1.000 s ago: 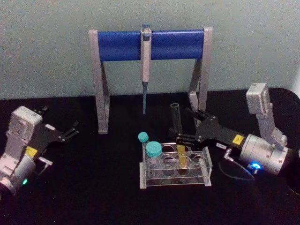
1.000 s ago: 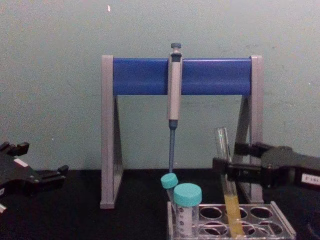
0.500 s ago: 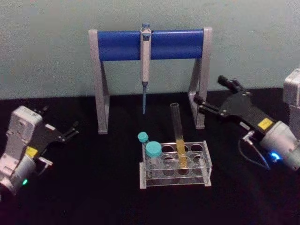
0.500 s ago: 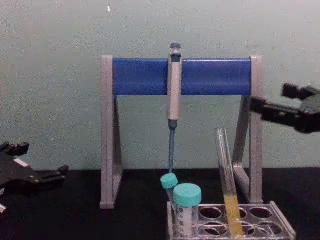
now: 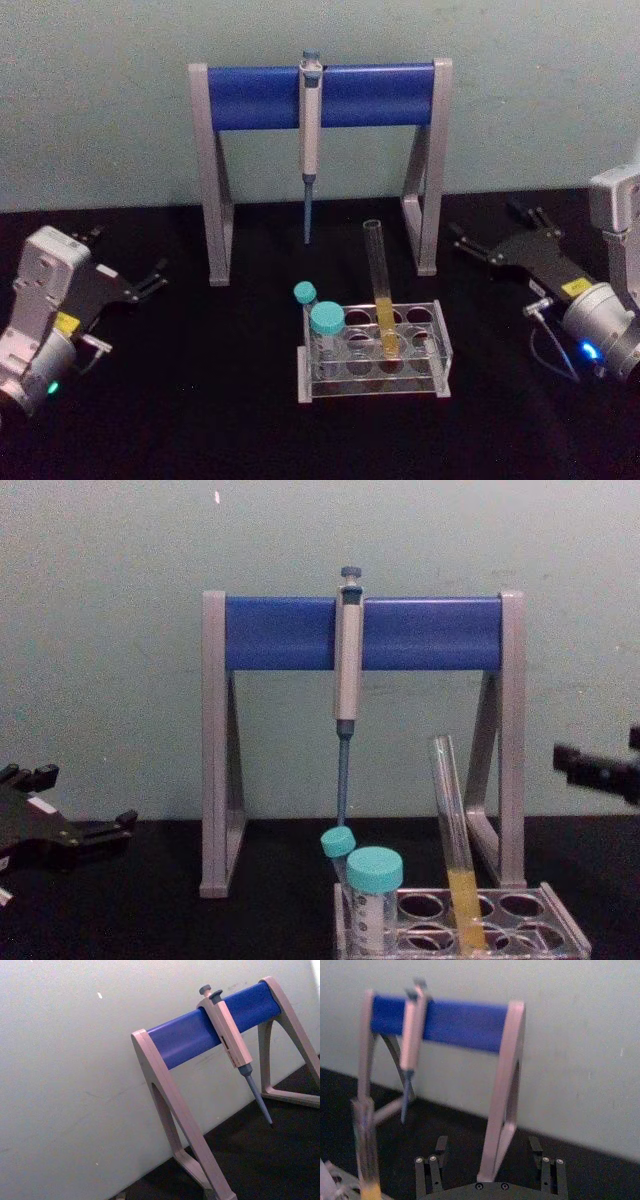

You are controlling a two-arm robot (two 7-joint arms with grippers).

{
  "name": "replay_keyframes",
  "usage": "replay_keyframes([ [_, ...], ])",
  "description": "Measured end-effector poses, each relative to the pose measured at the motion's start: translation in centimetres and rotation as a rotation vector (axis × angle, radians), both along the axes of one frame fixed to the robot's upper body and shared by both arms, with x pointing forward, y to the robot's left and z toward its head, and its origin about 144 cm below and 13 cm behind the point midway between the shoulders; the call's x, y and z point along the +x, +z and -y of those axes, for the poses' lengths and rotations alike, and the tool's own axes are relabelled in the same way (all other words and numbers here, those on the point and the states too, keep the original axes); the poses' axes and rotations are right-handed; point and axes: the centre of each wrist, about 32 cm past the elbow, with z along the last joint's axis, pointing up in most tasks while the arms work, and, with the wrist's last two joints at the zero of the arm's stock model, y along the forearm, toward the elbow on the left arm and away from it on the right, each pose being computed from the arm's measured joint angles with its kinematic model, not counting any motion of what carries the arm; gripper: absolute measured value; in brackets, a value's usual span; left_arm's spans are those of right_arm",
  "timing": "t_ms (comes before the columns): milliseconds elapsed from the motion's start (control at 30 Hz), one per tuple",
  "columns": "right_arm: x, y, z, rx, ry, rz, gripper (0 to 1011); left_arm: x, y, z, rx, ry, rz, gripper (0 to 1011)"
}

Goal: Pick up the test tube from the test tube rack, shake it, then place it back into the test tube rack.

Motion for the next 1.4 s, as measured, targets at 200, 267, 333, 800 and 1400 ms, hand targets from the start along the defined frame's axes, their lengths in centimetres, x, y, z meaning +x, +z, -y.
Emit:
replay_keyframes([
  [200,0.5,-0.9,0.0,-0.020,-0.028,-0.140,1000,0.0,0.0,0.0,0.000,0.000,0.000,1001],
  [267,0.7,-1.1,0.0,-0.021,-0.030,-0.174,1000,0.0,0.0,0.0,0.000,0.000,0.000,1001],
  [333,0.8,-1.3,0.0,-0.017,-0.029,-0.194,1000,0.0,0.0,0.0,0.000,0.000,0.000,1001],
  [800,1.0,-1.5,0.1,0.013,-0.023,-0.216,1000,0.0,0.0,0.0,0.000,0.000,0.000,1001],
  [1400,1.0,-1.5,0.0,0.007,-0.024,-0.214,1000,0.0,0.0,0.0,0.000,0.000,0.000,1001],
])
